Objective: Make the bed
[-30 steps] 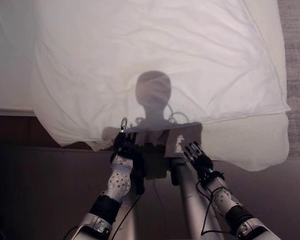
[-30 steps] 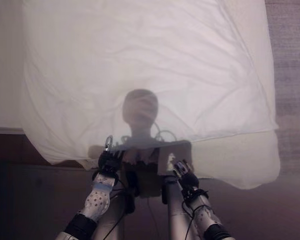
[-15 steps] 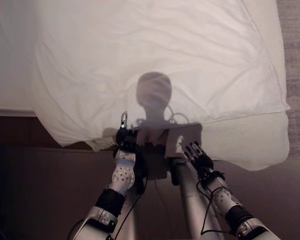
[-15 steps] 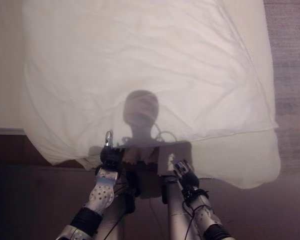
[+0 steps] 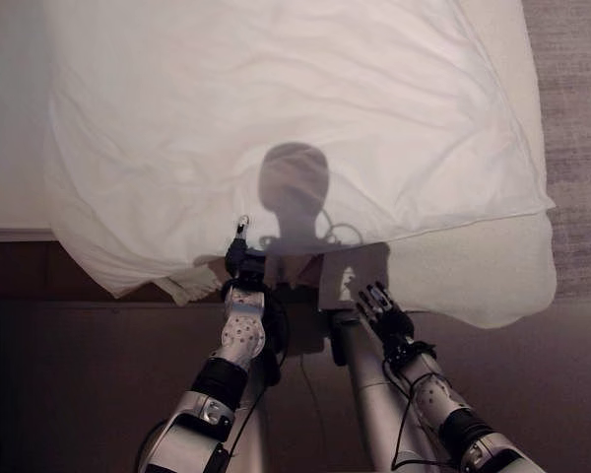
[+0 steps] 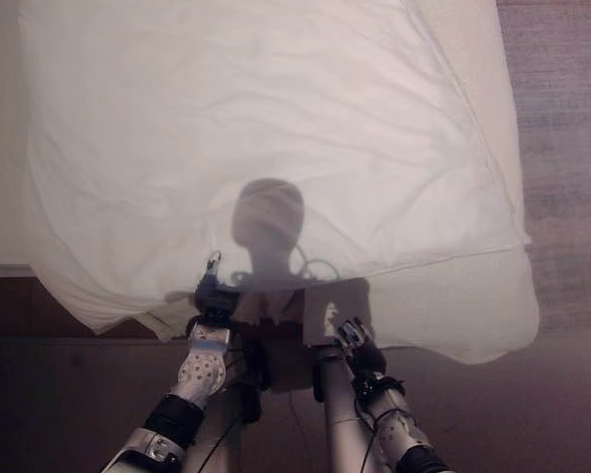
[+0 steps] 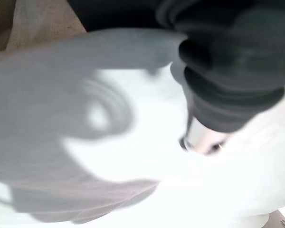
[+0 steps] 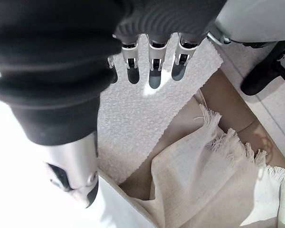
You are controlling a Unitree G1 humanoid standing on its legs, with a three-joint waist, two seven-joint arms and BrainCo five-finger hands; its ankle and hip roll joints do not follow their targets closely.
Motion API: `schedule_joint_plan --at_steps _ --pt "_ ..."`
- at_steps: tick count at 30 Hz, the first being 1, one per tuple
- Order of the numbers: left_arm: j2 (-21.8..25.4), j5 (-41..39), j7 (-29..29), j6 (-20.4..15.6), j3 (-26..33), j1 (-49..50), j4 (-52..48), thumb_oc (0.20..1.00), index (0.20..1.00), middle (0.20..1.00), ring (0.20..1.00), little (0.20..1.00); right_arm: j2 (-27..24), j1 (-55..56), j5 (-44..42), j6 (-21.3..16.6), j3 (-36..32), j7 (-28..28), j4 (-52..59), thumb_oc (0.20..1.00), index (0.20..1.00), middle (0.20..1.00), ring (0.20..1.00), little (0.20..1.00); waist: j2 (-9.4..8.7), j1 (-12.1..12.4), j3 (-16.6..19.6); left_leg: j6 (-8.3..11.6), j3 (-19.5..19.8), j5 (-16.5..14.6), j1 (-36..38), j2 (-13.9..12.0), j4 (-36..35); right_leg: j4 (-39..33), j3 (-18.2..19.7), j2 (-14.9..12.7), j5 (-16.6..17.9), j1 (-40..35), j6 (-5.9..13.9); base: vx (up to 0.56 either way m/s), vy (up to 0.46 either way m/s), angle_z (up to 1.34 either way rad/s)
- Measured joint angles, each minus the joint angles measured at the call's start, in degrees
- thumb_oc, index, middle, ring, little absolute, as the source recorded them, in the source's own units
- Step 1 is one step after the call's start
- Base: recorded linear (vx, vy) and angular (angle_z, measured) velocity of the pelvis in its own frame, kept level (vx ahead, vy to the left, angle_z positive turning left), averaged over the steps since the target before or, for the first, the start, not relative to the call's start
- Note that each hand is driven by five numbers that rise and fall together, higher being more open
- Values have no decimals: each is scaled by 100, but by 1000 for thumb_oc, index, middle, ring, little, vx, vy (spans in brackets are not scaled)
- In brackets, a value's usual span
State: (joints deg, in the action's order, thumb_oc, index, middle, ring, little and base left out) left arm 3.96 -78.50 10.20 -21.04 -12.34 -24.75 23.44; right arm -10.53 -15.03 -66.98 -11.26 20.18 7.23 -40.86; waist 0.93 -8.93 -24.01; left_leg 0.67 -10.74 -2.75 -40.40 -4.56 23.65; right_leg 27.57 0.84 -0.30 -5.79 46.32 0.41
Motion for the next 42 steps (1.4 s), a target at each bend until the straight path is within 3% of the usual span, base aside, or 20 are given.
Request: schedule_joint_plan --at_steps 6,12,19,38,42 --pt "7 1 -149 13 -43 87 -390 200 200 200 200 200 31 2 -14 -7 53 48 19 1000 1000 1000 1000 1000 -1 18 0 20 15 17 -18 3 -4 9 -13 -3 0 0 -1 10 0 0" --pt "120 -106 -324 61 -251 461 -1116 200 200 200 200 200 15 -132 -196 154 355 607 316 1000 1000 1000 1000 1000 -6 65 -2 44 134 29 -11 15 -4 18 -126 -24 -58 -39 -4 20 -5 7" --pt "110 -110 -386 67 -467 497 -1576 200 200 200 200 200 94 -610 -370 392 625 889 494 1000 1000 1000 1000 1000 2 271 -4 51 172 134 72 75 -127 108 -173 -85 -74 -71 -59 -5 -13 7" --pt "385 -98 -410 -37 -473 452 -2492 200 200 200 200 200 243 -1230 -1372 539 721 942 1141 1000 1000 1000 1000 1000 28 531 -17 47 320 173 64 189 -190 205 -296 -199 -134 -72 -137 0 3 4" --pt "385 -84 -303 -129 -435 423 -2497 200 200 200 200 200 348 -1215 -1752 428 296 847 1304 1000 1000 1000 1000 1000 44 537 -26 44 321 174 65 192 -190 207 -296 -202 -137 -72 -131 1 8 0"
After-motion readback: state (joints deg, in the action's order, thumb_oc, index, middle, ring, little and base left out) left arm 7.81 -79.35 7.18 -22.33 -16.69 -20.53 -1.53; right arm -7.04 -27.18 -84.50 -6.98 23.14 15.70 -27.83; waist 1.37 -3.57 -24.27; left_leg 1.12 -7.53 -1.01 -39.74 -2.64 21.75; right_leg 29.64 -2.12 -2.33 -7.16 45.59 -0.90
